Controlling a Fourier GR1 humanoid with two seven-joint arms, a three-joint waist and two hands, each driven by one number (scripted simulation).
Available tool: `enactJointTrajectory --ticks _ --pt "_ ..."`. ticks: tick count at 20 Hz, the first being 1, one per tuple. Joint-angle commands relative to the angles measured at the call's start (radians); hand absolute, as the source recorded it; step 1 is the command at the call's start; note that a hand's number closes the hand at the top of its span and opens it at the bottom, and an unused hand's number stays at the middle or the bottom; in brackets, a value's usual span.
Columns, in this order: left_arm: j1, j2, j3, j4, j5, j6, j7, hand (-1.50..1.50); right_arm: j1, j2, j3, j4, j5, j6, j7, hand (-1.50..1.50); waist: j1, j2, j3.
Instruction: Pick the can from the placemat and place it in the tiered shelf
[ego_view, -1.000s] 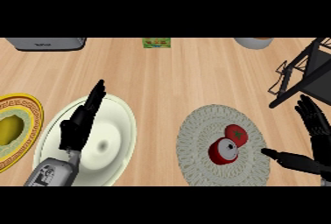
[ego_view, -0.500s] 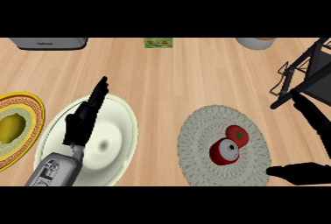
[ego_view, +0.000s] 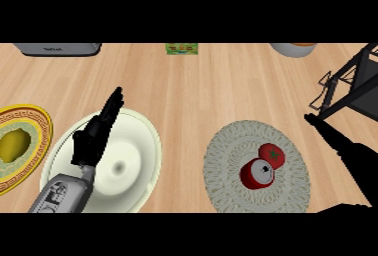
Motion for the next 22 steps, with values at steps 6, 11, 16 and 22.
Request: enactJointTrajectory --ticks 6,11,16,22 --pt "0.054 -0.017 0.047 -0.018 -0.045 -0.048 -0.03 0.0 -0.098 0.141 0.061 -0.123 0.086 0.11 0.275 -1.5 -0.002 0.0 0.001" --pt "0.081 -0.056 0.046 -0.047 -0.073 -0.024 -0.023 0.0 -0.112 0.233 0.173 -0.069 0.258 0.082 0.272 -1.5 0.001 0.0 0.001" --pt "0.04 -0.08 0.038 -0.071 -0.112 -0.032 0.045 0.0 -0.093 0.289 0.182 -0.073 0.313 0.088 0.278 -1.5 -0.002 0.0 0.002" --pt "0.097 -0.057 0.075 -0.089 -0.098 -0.093 0.024 0.0 -0.046 0.326 0.191 -0.077 0.338 0.115 0.266 -1.5 -0.002 0.0 0.002"
